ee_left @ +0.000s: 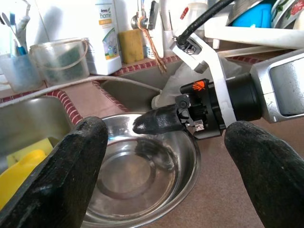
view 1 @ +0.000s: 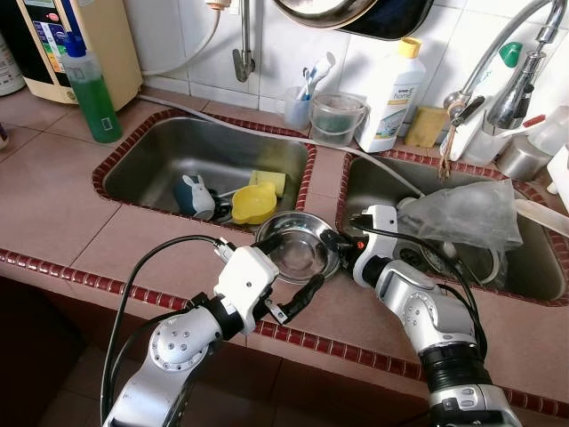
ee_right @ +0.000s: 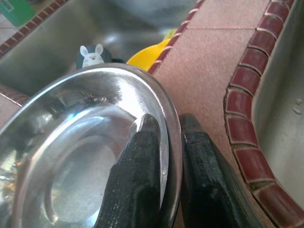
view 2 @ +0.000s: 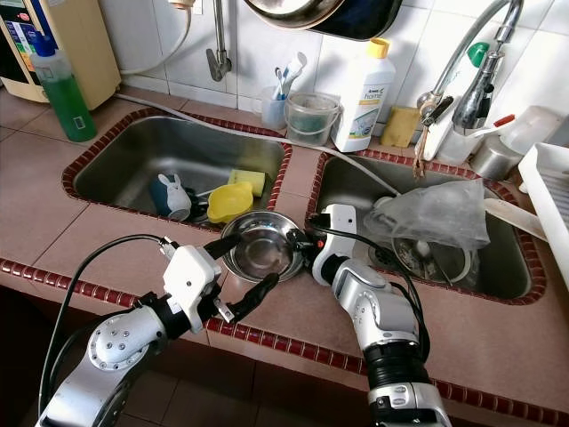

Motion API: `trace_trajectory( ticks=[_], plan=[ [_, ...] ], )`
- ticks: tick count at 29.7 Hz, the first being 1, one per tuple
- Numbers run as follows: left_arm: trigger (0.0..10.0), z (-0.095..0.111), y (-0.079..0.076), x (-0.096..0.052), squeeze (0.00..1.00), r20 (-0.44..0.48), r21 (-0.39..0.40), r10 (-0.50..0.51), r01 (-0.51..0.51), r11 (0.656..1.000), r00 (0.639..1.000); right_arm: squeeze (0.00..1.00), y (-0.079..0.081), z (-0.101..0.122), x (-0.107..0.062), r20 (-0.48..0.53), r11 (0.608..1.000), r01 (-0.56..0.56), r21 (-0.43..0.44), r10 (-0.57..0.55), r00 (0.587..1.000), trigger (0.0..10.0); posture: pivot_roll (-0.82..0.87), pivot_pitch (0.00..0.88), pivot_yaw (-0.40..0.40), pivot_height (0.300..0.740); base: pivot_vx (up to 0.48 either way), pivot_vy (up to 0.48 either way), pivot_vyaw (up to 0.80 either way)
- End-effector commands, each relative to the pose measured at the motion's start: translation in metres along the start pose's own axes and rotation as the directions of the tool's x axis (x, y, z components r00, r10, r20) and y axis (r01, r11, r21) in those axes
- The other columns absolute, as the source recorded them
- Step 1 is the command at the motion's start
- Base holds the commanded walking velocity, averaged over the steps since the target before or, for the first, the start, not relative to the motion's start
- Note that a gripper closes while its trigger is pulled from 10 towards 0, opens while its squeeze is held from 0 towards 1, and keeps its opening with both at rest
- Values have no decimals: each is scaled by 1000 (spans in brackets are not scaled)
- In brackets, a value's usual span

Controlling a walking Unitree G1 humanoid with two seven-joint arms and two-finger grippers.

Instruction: Kitchen organization

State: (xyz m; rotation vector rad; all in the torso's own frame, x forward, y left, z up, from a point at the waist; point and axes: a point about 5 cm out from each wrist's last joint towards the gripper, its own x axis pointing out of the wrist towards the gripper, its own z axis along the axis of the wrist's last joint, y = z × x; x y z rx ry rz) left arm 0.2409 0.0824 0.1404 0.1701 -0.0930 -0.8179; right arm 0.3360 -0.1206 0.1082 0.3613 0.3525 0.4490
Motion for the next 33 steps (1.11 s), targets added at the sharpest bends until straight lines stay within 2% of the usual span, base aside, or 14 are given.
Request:
trace_trajectory(
  ticks=[1, 12, 18, 23, 24, 25, 26, 27, 30, 33],
  plan=[
    [10000, 7, 1, 1, 0, 16, 25, -1, 0, 1000, 1000, 0, -4, 2, -1, 2, 1000, 19, 2, -19, 1000, 0, 42, 75, -83, 740, 0, 0, 0],
    [10000, 7, 2, 2, 0, 20, 25, 2, -2, 1000, 1000, 0, -4, 12, -1, 71, 1000, 18, -12, -17, 997, 0, 42, 67, -87, 740, 0, 0, 0],
    [10000, 7, 2, 2, 0, 19, 26, 0, -1, 1000, 1000, 0, -4, 19, -2, 117, 999, 4, -50, 2, 993, 0, 44, 65, -86, 740, 0, 0, 0],
    [10000, 6, 3, 2, 0, 17, 29, 2, -2, 1000, 1000, 0, -2, 30, -5, 215, 991, -24, -133, 52, 975, 0, 46, 56, -87, 740, 0, 0, 0],
    [10000, 5, 4, 3, 0, 15, 29, 8, -8, 1000, 1000, 0, -2, 36, -7, 259, 992, -24, -121, 54, 964, 0, 48, 50, -86, 740, 0, 0, 0],
    [10000, 5, 4, 3, 0, 15, 29, 8, -8, 1000, 1000, 0, -2, 36, -7, 259, 992, -24, -121, 54, 964, 0, 48, 50, -86, 740, 0, 0, 0],
    [10000, 5, 4, 3, 0, 12, 32, 11, -11, 999, 1000, 0, -1, 44, -9, 312, 996, -48, -75, 70, 948, 0, 48, 47, -86, 740, 0, 0, 0],
    [10000, 4, 5, 2, 0, 10, 35, 9, -9, 999, 1000, 0, -1, 47, -9, 335, 996, -50, -69, 71, 940, 0, 48, 44, -86, 740, 0, 0, 0],
    [10000, 4, 7, 2, 0, 6, 39, 10, -10, 999, 1000, 0, -1, 52, -11, 366, 996, -69, -55, 85, 927, 0, 49, 40, -86, 740, 0, 0, 0],
    [10000, 3, 10, 2, 0, 4, 43, 15, -15, 999, 1000, 0, 0, 55, -12, 393, 994, -74, -78, 98, 914, 0, 47, 33, -86, 740, 0, 0, 0]
  ],
)
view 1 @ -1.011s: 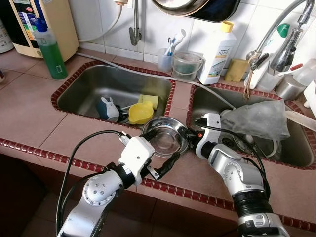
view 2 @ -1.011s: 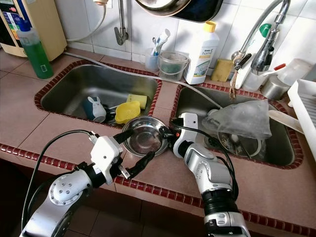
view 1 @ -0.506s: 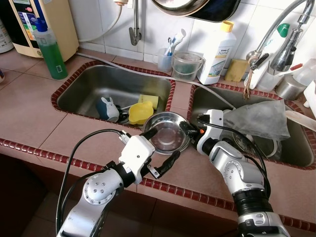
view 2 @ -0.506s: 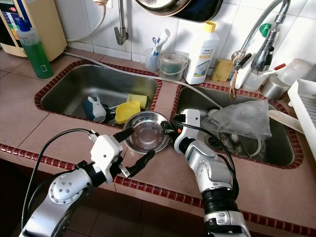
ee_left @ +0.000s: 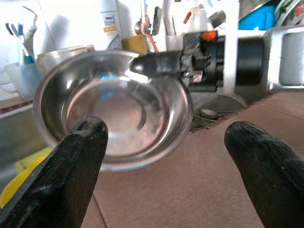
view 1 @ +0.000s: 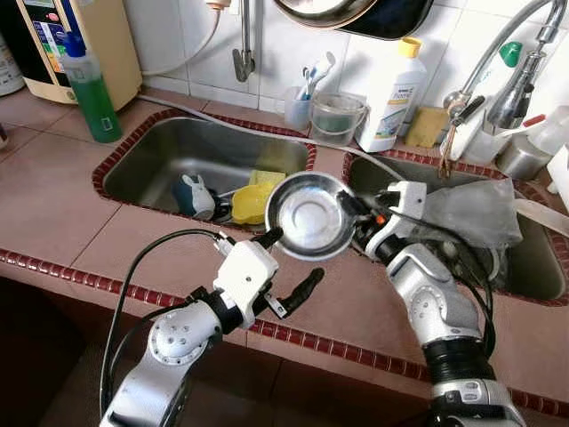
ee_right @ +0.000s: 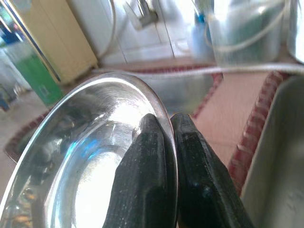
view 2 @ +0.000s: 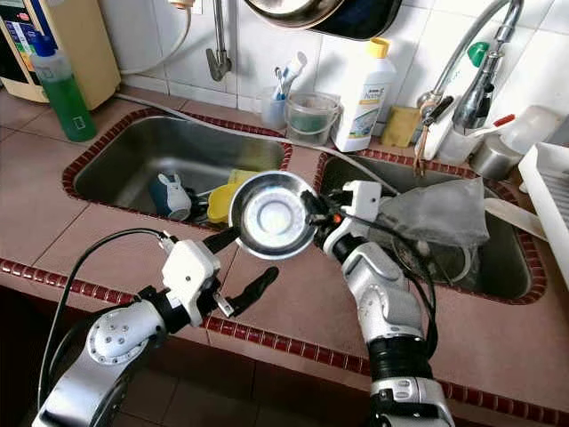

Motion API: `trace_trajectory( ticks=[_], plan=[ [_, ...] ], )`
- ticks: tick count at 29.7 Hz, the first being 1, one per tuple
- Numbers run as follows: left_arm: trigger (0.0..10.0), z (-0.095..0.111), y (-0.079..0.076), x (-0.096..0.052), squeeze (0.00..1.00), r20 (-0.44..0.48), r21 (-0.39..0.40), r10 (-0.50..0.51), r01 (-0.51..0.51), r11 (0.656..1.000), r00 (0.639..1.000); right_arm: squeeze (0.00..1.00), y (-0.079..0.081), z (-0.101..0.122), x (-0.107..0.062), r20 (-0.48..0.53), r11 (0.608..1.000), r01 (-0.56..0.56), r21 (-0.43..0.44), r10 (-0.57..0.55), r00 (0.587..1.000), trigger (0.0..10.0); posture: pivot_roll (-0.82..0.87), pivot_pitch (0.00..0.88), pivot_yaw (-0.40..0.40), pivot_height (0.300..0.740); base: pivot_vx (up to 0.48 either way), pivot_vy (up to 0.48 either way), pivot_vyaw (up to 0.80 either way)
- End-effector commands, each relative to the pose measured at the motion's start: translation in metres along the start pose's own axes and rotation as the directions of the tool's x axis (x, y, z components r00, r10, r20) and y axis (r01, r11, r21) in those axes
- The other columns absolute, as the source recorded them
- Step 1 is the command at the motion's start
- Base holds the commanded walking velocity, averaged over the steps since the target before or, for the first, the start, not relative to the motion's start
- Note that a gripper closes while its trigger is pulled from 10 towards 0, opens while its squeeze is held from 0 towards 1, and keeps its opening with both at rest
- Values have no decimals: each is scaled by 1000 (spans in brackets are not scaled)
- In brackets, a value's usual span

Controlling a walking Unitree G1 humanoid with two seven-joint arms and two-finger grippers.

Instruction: Kitchen organization

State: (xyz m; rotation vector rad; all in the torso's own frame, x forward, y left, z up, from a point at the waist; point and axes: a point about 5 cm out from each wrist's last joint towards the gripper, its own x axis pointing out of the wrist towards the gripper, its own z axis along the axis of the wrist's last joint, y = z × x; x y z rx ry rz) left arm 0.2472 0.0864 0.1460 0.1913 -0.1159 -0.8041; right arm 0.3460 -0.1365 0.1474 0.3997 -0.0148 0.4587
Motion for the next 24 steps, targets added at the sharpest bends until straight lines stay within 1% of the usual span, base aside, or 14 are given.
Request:
trace_trajectory(
  ticks=[1, 5, 6, 7, 8, 9, 11, 14, 15, 17, 19, 20, 22, 24],
  plan=[
    [10000, -1, 3, 0, 0, -8, 17, 5, -5, 1000, 1000, 0, 1, 15, 1, 75, 1000, -13, -22, 15, 997, 0, 47, 29, -86, 740, 0, 0, 0],
    [10000, -2, 10, 1, 0, -13, 8, 44, -44, 999, 999, 0, 0, 24, 1, 128, 998, 7, -59, 1, 992, 0, 46, 24, -87, 740, 0, 0, 0],
    [10000, -2, 14, 1, 0, -11, -8, 65, -65, 998, 998, 0, -1, 28, 1, 151, 994, 30, -108, -14, 988, 0, 45, 23, -86, 740, 0, 0, 0],
    [10000, 0, 20, 2, 0, 0, -34, 108, -108, 994, 994, 0, -2, 32, 1, 172, 990, 55, -132, -31, 985, 39, 46, 19, -86, 740, 0, 0, 0],
    [10000, 2, 23, 2, 0, 8, -42, 135, -135, 990, 991, 0, -2, 35, 1, 185, 987, 71, -147, -43, 982, 5294, 46, 18, -86, 740, 0, 0, 0],
    [10000, 3, 27, 2, 0, 14, -46, 169, -168, 985, 986, 0, -3, 37, 1, 198, 981, 87, -172, -52, 979, 10000, 46, 18, -86, 740, 0, 0, 0],
    [10000, 3, 34, 2, 0, 14, -59, 219, -217, 974, 976, 0, -3, 42, 0, 228, 971, 106, -213, -56, 972, 10000, 45, 14, -87, 740, 0, 0, 0],
    [10000, 2, 40, 1, 0, 9, -73, 244, -243, 967, 970, 0, -1, 46, -2, 262, 958, 116, -264, -45, 964, 10000, 43, 11, -86, 740, 0, 0, 0],
    [10000, -2, 47, -1, 0, -6, -75, 287, -287, 955, 958, 0, 1, 51, -5, 306, 940, 139, -310, -40, 951, 10000, 41, 12, -85, 740, 0, 0, 0],
    [10000, -5, 53, -2, 0, -22, -82, 329, -329, 941, 944, 0, 3, 54, -8, 336, 922, 155, -354, -29, 942, 10000, 39, 13, -84, 740, 0, 0, 0],
    [10000, -6, 55, -2, 0, -25, -83, 339, -340, 937, 941, 0, 4, 54, -8, 342, 916, 158, -368, -25, 940, 10000, 39, 14, -83, 740, 0, 0, 0],
    [10000, -6, 57, -3, 0, -24, -90, 352, -353, 931, 936, 0, 7, 54, -9, 353, 911, 153, -383, -9, 936, 10000, 38, 15, -82, 740, 0, 0, 0],
    [10000, -4, 65, -3, 0, -18, -112, 397, -396, 911, 918, 0, 18, 57, -12, 385, 874, 150, -462, 45, 922, 10000, 35, 23, -79, 740, 0, 0, 0],
    [10000, -4, 68, -3, 0, -20, -112, 410, -409, 906, 912, 0, 19, 55, -11, 379, 868, 148, -474, 50, 924, 10000, 34, 25, -78, 740, 0, 0, 0]
  ],
)
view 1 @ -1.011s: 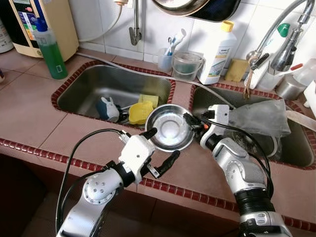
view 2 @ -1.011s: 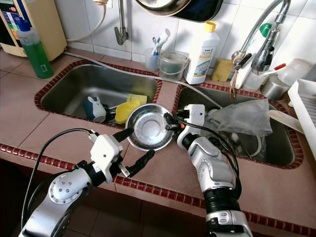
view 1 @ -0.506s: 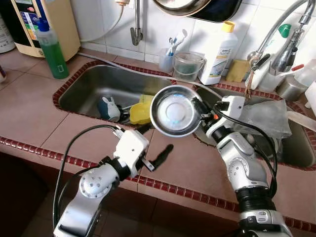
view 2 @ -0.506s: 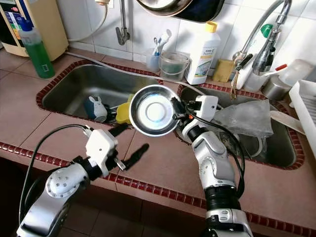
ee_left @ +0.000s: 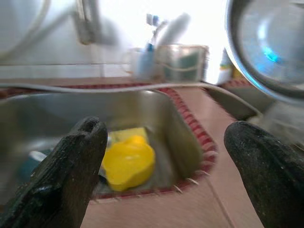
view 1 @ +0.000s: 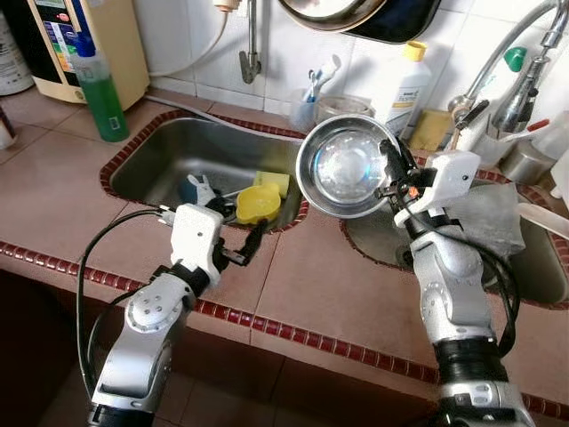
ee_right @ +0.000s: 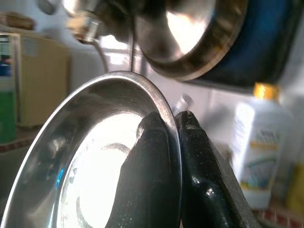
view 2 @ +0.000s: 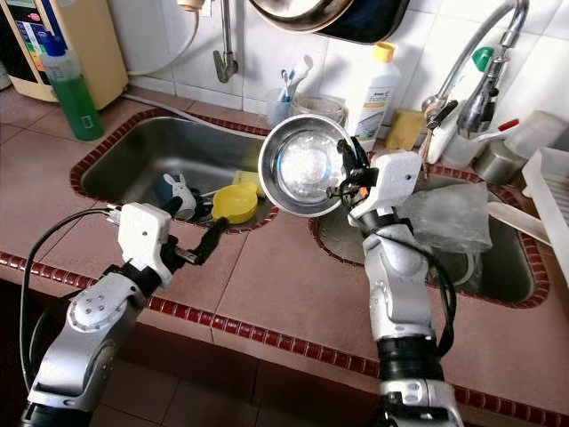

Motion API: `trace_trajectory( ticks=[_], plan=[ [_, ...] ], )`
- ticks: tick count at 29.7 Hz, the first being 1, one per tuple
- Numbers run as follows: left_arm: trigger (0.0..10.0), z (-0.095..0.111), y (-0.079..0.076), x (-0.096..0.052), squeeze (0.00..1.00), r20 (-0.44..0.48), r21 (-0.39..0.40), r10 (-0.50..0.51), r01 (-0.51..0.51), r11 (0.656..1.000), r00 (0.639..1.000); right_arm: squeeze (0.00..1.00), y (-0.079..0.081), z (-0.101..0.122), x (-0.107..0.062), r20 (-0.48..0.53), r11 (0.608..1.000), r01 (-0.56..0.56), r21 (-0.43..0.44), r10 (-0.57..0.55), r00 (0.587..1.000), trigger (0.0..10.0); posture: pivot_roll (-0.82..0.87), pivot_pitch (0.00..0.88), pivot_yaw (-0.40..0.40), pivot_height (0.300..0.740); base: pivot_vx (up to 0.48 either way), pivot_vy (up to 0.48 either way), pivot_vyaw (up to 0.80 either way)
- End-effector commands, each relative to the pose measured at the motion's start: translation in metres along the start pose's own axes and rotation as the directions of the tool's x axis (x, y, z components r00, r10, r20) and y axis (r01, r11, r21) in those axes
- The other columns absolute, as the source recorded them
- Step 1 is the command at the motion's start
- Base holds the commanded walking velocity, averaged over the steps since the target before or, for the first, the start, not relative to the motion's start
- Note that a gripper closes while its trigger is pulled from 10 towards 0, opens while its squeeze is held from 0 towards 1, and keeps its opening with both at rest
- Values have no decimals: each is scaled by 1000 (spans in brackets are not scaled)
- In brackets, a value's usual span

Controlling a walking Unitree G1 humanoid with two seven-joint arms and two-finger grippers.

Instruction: Kitchen organization

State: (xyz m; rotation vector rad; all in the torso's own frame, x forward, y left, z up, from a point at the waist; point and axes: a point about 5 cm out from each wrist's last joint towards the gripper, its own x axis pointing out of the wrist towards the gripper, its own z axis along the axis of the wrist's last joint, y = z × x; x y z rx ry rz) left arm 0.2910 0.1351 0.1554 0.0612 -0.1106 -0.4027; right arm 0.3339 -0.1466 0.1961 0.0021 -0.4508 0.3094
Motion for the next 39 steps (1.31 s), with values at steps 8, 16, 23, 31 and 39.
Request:
trace_trajectory(
  ticks=[8, 16, 23, 31, 39],
  plan=[
    [10000, 1, 13, 7, 0, 9, -69, 90, -89, 994, 996, 0, 9, 4, -4, 63, 998, -10, -61, 14, 998, 10000, 34, 23, -71, 740, 0, 0, 0],
    [10000, 0, 22, 11, 0, 2, -84, 122, -122, 989, 993, 0, 11, 5, -1, 89, 999, 21, -48, -17, 996, 10000, 28, 13, -67, 740, 0, 0, 0],
    [10000, -5, 30, 9, 0, 17, -103, 203, -200, 974, 979, 0, -4, -12, -16, 18, 973, 230, -4, -230, 973, 10000, 22, 0, -62, 740, 0, 0, 0],
    [10000, -3, 37, 2, 0, 73, -121, 257, -247, 961, 964, 0, -6, -12, -30, 24, 968, 251, -19, -250, 968, 10000, 13, 0, -51, 740, 0, 0, 0],
    [10000, -4, 32, -2, 0, 100, -118, 270, -258, 959, 958, 0, 2, -11, -40, 62, 968, 242, -62, -238, 969, 10000, 12, 0, -45, 740, 0, 0, 0]
  ],
)
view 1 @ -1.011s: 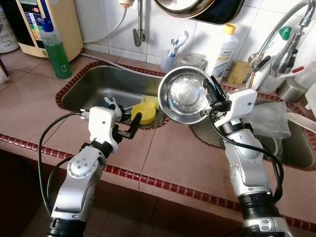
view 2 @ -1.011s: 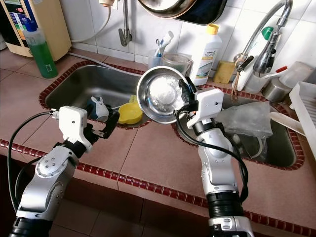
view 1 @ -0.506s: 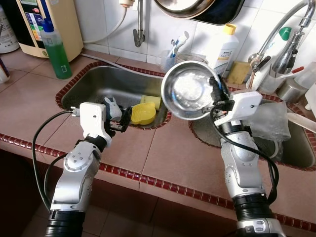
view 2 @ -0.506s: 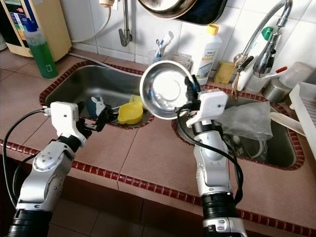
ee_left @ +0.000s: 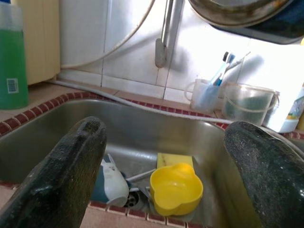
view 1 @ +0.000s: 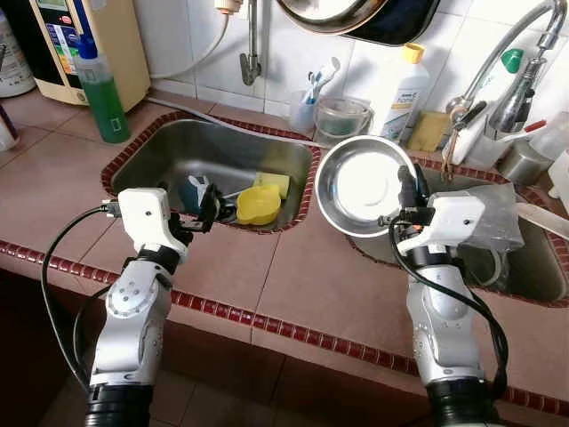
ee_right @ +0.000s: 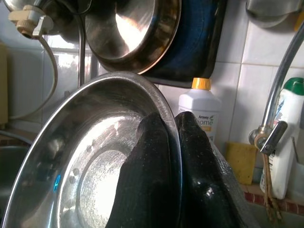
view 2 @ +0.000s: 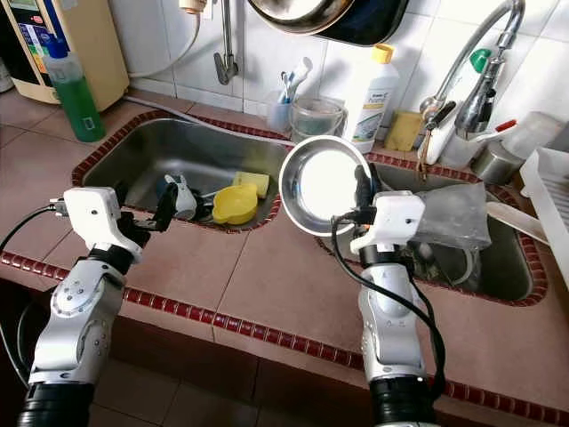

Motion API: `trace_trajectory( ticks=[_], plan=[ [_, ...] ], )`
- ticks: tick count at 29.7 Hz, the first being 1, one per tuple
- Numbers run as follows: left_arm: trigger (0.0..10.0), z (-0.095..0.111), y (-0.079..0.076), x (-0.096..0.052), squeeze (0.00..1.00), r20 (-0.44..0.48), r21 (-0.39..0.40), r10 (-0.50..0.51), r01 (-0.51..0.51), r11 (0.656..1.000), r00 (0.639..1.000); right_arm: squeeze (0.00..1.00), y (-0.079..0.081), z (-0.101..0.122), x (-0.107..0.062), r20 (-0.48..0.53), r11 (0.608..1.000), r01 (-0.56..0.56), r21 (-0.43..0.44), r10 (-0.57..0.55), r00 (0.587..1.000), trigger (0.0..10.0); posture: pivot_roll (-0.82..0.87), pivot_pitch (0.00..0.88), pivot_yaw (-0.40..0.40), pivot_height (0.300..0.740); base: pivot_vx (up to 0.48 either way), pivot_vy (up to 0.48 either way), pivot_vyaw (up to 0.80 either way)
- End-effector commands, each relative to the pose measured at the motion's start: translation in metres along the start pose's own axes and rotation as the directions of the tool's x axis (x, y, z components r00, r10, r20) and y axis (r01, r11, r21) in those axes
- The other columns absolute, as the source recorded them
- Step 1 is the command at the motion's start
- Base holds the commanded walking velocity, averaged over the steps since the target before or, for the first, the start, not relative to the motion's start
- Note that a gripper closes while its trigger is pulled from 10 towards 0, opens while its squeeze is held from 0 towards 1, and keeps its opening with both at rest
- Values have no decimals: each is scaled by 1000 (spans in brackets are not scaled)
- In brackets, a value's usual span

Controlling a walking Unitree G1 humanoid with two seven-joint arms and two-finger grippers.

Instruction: Kitchen organization

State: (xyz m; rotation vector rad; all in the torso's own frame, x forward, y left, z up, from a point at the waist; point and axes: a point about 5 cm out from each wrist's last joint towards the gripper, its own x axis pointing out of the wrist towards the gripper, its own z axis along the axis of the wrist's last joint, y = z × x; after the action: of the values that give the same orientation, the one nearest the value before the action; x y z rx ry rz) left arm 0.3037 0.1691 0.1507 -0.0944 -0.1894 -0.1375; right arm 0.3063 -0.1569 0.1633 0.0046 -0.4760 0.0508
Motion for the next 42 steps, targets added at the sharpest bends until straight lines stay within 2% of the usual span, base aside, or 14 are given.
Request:
trace_trajectory(
  ticks=[1, 7, 9, 10, 14, 17, 21, 34, 42],
  plan=[
    [10000, 1, -6, -2, 0, 17, 11, -8, 8, 1000, 1000, 0, 6, 5, -3, 21, 999, -29, -14, 30, 999, 10000, 11, 0, -43, 740, 0, 0, 0],
    [10000, -1, -4, -6, 0, 26, 0, 22, -22, 1000, 999, 0, 9, -3, -12, -85, 999, -23, -39, 19, 996, 10000, 6, 0, -42, 740, 0, 0, 0],
    [10000, -1, -2, -5, 0, 26, 6, 36, -36, 999, 999, 0, 7, -11, -13, -156, 999, -23, -22, 20, 988, 10000, 1, 0, -42, 740, 0, 0, 0],
    [10000, 0, -2, -4, 0, 27, 3, 40, -40, 999, 999, 0, 5, -11, -12, -161, 1000, -8, -15, 5, 987, 10000, 1, 0, -42, 740, 0, 0, 0],
    [10000, 0, -2, -2, 0, 22, 4, 42, -42, 999, 999, 0, 2, -9, -10, -151, 999, -22, -38, 16, 988, 10000, -3, 0, -40, 740, 0, 0, 0],
    [10000, -2, -6, -2, 0, 13, 8, 27, -27, 1000, 1000, 0, 0, -2, -8, -95, 996, -20, -87, 12, 995, 10000, -6, 0, -39, 740, 0, 0, 0],
    [10000, -3, -9, -2, 0, 11, 22, -4, 4, 1000, 1000, 0, 2, -2, -10, -93, 998, -46, -51, 41, 995, 10000, -4, 0, -39, 740, 0, 0, 0],
    [10000, -6, -14, -3, 0, -20, 13, -50, 51, 999, 999, 0, 7, -2, -10, -88, 997, -67, -41, 63, 994, 10000, -4, 0, -34, 740, 0, 0, 0],
    [10000, -9, -18, -3, 0, -42, 13, -82, 83, 996, 996, 0, 8, -2, -9, -87, 996, -87, -35, 83, 993, 10000, -6, 0, -33, 740, 0, 371, 0]
  ],
)
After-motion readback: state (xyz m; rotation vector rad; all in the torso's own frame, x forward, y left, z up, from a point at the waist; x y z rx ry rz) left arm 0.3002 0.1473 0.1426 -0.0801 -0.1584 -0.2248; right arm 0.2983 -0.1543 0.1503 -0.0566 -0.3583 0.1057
